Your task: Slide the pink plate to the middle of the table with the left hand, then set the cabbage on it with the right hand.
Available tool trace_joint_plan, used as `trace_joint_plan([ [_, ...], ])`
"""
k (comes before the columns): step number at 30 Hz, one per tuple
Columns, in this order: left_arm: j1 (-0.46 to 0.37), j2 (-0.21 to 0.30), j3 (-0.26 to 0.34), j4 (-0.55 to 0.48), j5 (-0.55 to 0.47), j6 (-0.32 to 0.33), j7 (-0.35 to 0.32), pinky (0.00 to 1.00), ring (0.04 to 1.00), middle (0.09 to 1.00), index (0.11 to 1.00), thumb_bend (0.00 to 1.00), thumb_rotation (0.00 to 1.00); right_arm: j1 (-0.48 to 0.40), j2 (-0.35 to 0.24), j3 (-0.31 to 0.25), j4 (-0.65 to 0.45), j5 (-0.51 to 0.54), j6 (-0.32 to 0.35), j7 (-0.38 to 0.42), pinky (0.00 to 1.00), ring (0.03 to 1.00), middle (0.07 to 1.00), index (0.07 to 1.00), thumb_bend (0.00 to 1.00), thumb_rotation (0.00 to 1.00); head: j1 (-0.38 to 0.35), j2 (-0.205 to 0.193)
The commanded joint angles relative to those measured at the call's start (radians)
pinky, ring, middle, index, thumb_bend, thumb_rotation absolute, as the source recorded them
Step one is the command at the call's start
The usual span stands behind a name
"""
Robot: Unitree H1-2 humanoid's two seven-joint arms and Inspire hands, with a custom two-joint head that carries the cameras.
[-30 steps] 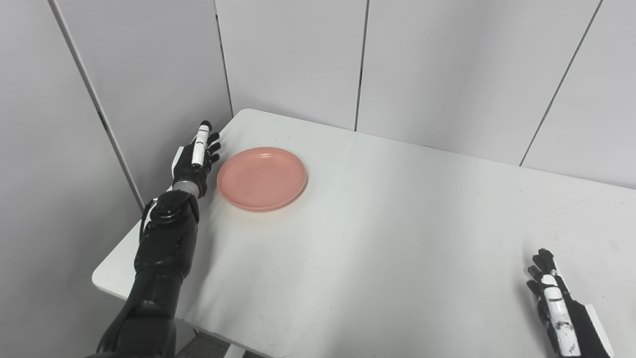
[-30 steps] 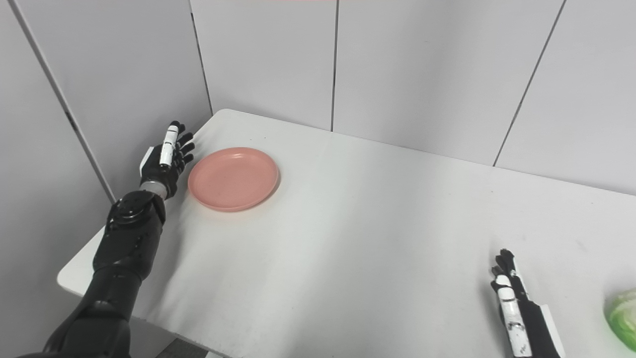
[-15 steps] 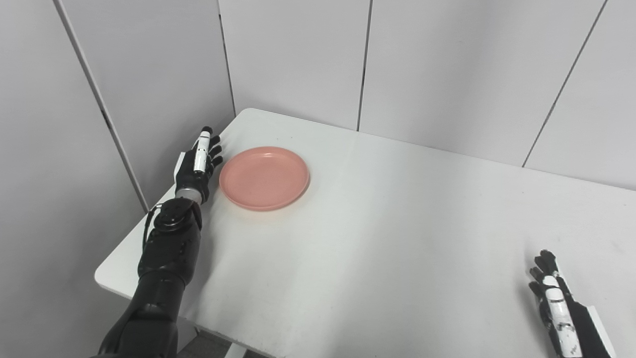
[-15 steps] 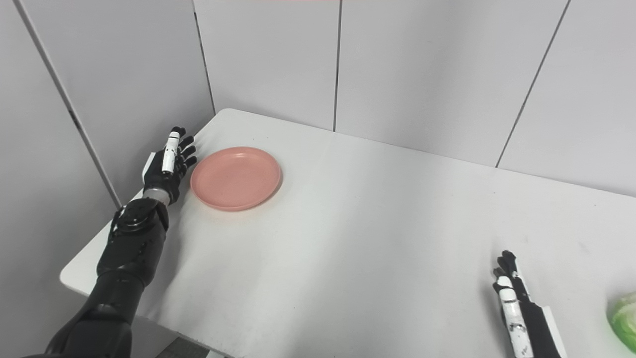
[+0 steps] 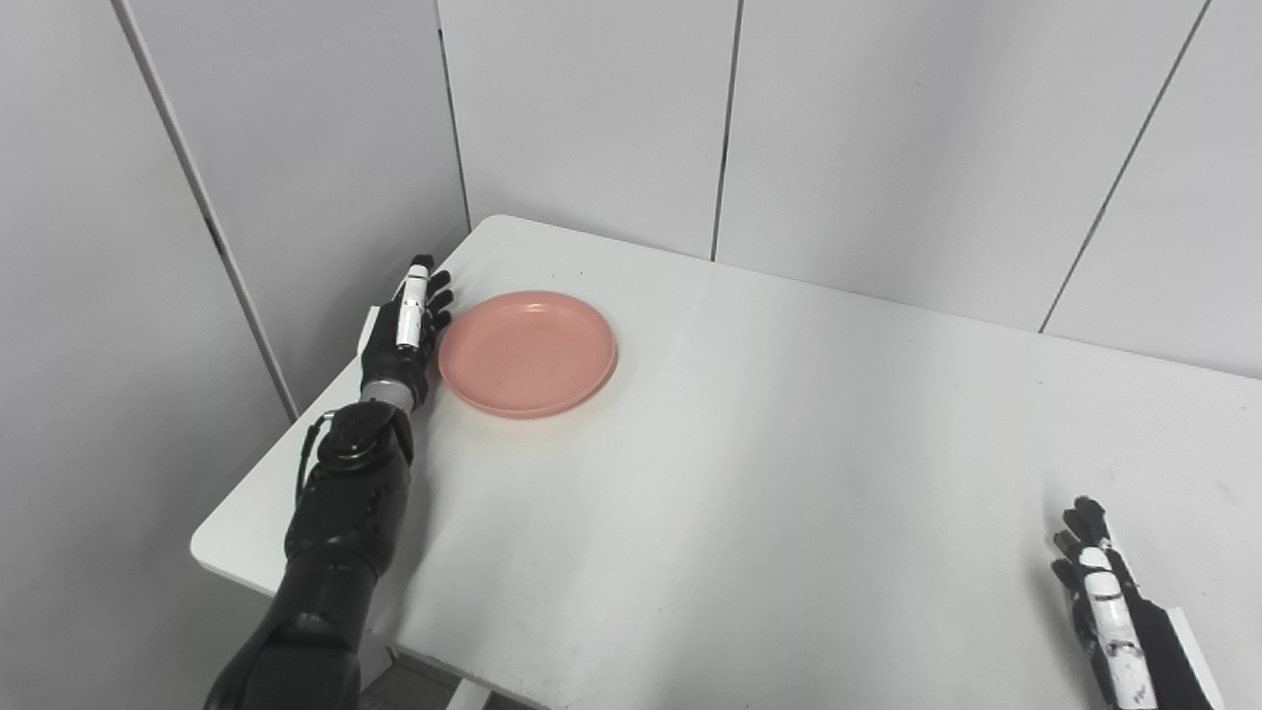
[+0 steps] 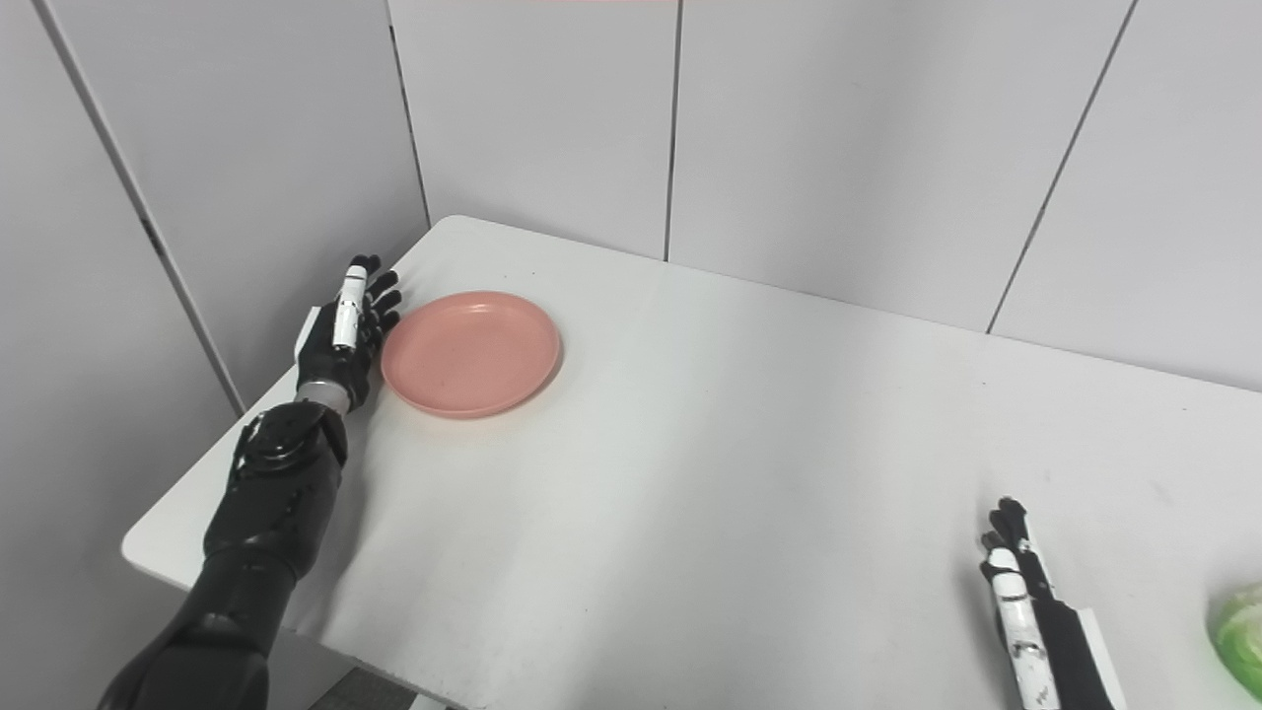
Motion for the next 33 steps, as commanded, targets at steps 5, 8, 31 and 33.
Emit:
trace_joint_plan([
  [5,0.009,-0.048,-0.020,-0.064,-0.069,0.084,-0.060,0.93,0.929,0.927,0.913,0.49,1.00,-0.006,-0.002,0.004,-0.023,-0.017,0.019,-0.001,1.00,1.000,1.000,1.000,0.10,1.00,-0.013,0.013],
  [8,0.016,-0.064,-0.023,-0.089,-0.092,0.109,-0.069,0.93,0.927,0.930,0.915,0.48,1.00,-0.005,0.002,0.002,-0.024,-0.015,0.021,-0.001,1.00,1.000,1.000,1.000,0.11,1.00,-0.019,0.016],
  [31,0.019,-0.215,-0.119,-0.257,-0.180,0.340,-0.141,0.96,0.957,0.962,0.953,0.45,1.00,0.003,0.044,0.033,-0.046,-0.067,0.037,-0.027,1.00,0.987,0.989,0.990,0.16,1.00,-0.203,0.078],
  [33,0.019,-0.226,-0.132,-0.263,-0.182,0.348,-0.147,0.98,0.964,0.968,0.958,0.45,1.00,0.004,0.048,0.037,-0.051,-0.071,0.044,-0.029,1.00,0.986,0.989,0.989,0.17,1.00,-0.222,0.085],
])
